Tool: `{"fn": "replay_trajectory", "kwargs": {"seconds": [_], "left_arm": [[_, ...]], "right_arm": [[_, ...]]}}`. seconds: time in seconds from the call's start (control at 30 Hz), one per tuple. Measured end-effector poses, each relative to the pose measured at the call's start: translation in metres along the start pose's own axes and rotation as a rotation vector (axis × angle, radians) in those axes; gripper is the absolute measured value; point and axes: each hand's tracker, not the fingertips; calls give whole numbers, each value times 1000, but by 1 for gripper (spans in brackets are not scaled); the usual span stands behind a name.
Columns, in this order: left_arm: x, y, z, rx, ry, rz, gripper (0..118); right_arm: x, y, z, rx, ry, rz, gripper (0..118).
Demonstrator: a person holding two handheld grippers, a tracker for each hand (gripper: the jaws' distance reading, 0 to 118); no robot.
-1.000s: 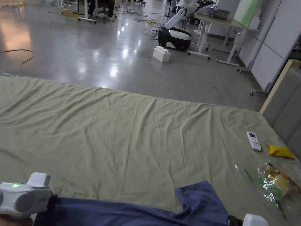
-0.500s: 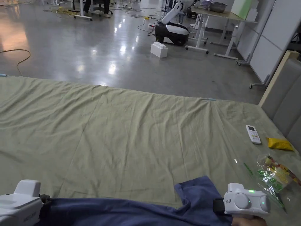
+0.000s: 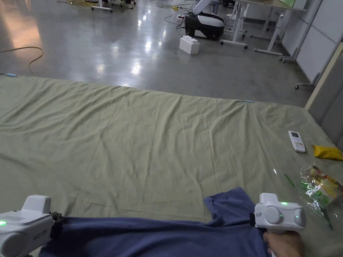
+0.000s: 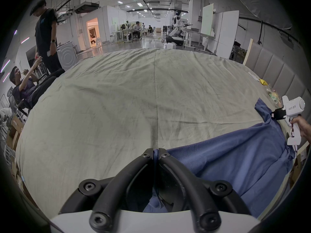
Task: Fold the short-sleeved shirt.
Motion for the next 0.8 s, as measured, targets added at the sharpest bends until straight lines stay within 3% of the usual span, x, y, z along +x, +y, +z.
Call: {"fn": "replay_trajectory", "kwargs": {"seconds": [0.1, 0.3, 0.4, 0.6, 0.8], "left_arm": [[-3, 3, 4, 11, -7, 22, 5], [-4, 4, 24, 42, -16, 25, 5], [-8, 5, 36, 65, -24, 34, 5], [-17, 0, 69, 125, -25, 25, 5], [-23, -22, 109, 178, -29, 14, 5]], "right_arm": [[5, -5, 17, 41, 78, -72, 0], [15, -17, 71, 157, 123, -92, 0], [17, -26, 102, 222, 78, -23, 0], [32, -48, 157, 288, 102, -42, 0], [35, -81, 204, 348, 89, 8, 0]]}}
